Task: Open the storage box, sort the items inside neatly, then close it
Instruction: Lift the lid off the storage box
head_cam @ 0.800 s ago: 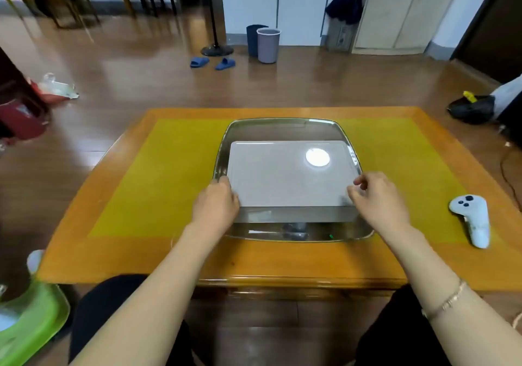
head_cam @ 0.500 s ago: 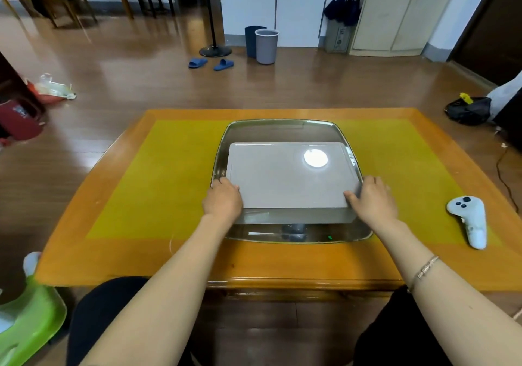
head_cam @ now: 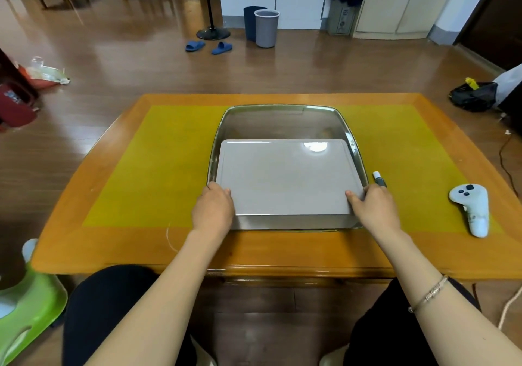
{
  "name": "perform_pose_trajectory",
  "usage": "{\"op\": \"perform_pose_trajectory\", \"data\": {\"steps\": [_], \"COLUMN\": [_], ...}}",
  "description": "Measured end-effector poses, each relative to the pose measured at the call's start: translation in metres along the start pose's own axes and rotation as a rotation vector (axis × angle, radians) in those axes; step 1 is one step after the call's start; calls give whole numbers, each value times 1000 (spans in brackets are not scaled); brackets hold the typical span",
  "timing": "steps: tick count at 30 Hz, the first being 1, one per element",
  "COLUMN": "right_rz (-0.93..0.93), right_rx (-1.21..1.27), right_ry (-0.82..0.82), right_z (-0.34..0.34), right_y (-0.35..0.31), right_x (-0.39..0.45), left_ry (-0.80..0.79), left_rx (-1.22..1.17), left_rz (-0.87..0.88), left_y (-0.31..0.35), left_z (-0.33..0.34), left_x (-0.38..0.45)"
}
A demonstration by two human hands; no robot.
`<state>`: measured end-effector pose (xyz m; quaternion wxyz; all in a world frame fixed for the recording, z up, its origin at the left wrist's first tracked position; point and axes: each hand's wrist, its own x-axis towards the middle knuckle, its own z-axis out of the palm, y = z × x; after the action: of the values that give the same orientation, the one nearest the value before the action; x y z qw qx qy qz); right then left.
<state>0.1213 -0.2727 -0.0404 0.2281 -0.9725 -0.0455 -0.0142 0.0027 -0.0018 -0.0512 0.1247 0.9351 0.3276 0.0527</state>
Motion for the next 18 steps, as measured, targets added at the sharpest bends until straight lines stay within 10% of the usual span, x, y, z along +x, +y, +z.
{"op": "perform_pose_trajectory", "data": {"steps": [18], "right_rz": [-29], "right_rx": [58], "right_ry": [138], "right_z": [-9], "right_y": [-9], "right_x": [-4], "left_ry": [-13], "left_rx": [-77], "left_rz": [-68], "left_y": [4], "left_z": [-12], "left_x": [-12]}}
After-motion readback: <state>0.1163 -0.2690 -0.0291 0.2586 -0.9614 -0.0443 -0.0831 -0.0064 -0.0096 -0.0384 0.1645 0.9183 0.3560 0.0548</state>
